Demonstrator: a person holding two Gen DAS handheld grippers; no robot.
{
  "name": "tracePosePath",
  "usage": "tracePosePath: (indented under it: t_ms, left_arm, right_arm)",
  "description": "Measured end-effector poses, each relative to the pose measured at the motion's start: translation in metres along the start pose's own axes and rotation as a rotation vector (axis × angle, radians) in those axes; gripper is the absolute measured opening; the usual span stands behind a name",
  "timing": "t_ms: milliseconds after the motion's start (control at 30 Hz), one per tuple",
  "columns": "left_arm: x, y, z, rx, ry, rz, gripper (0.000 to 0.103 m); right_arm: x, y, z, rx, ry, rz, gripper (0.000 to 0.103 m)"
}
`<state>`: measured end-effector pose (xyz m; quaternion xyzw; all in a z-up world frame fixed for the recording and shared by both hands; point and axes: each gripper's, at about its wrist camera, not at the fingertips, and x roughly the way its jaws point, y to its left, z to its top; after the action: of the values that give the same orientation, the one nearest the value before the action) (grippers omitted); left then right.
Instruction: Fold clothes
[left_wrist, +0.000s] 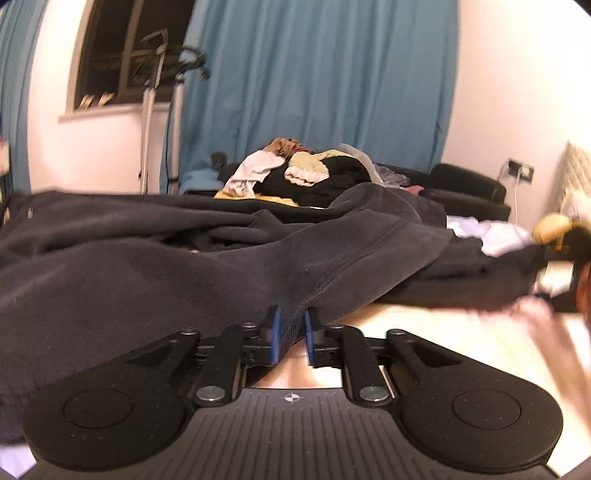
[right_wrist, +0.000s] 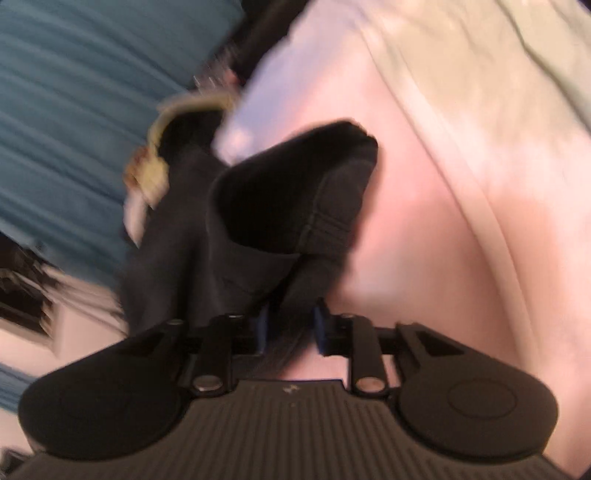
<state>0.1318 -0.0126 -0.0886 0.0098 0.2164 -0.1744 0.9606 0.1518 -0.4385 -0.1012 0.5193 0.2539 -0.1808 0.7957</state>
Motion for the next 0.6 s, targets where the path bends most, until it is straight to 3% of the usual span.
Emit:
tracePosePath:
  t_ms: [33,67,100,200,267,367,533,567,600]
  left_arm:
    - [0.001,-0.002,0.000,0.004,-0.004,0.003,0.048]
    - [0.002,-0.004,0.000,0.005,-0.011,0.003,0.064]
    - [0.002,-0.007,0.000,0.010,-0.027,0.002,0.069]
    - [0.005,-0.022,0.000,0.080,-0.054,-0.013,0.069]
    - [0.012,-0.035,-0.003,0.141,-0.046,-0.032,0.069]
    - [0.028,-0.059,-0.007,0.257,-0.012,-0.033,0.069]
    - [0.073,-0.098,-0.010,0.469,0.030,0.058,0.068]
    - [0.083,-0.103,-0.009,0.504,0.039,0.076,0.059]
    - [0.090,-0.105,-0.008,0.531,0.047,0.085,0.039]
  right_arm:
    - [-0.008,0.003,0.002,0.015,-0.033,0.027,0.036]
    - [-0.012,0.005,0.002,0.007,-0.055,0.038,0.039]
    - [-0.016,0.008,0.002,-0.011,-0.080,0.037,0.042]
    - [-0.024,0.011,0.001,-0.040,-0.182,-0.034,0.059]
    - [-0.026,0.012,0.002,-0.044,-0.257,-0.066,0.065]
    - [-0.020,0.014,0.008,-0.038,-0.269,-0.029,0.065]
    - [-0.005,0.017,0.011,-0.095,-0.285,-0.003,0.066]
    - [-0.002,0.015,0.012,-0.095,-0.276,0.008,0.066]
    - [-0.015,0.008,0.015,-0.099,-0.276,0.029,0.066]
